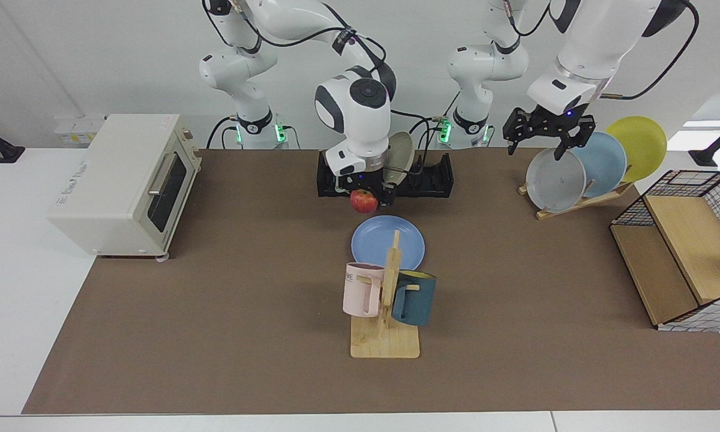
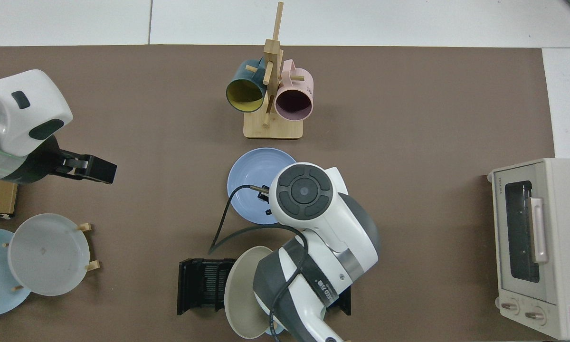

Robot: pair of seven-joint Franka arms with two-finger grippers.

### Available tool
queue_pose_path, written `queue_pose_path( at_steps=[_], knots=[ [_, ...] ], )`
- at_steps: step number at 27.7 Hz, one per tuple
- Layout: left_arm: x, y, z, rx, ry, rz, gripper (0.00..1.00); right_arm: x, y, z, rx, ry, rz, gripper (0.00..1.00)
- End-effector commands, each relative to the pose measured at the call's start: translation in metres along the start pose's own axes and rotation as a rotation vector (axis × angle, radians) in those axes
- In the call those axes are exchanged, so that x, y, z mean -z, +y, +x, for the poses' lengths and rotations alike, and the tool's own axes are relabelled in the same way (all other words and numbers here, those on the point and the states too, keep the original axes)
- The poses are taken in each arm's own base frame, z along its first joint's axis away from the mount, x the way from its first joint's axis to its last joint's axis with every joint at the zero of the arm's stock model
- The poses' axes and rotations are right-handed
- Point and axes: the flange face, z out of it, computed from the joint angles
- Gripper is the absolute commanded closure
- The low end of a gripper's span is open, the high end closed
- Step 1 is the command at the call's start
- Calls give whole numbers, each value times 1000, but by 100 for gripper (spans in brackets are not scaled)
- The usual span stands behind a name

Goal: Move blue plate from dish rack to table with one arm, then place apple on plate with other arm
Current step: 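Carry the apple with the right gripper over the blue plate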

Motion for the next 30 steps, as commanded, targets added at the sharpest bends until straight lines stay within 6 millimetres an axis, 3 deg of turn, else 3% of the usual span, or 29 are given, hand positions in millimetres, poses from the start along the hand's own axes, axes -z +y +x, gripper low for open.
queue_pose_path(
  at_steps=[1,14,24,30],
  knots=[
    [8,-9,-1,16,1,-22,0,-17,-29,2,-47,1,25,98],
    [9,-13,-3,34,-1,-16,0,-53,-57,9,-58,18,56,97],
    [10,-31,-6,70,-6,-14,0,-81,-62,12,-84,-2,83,90],
    [10,-31,-6,70,-6,-14,0,-98,-68,1,-96,-37,81,86]
  ],
)
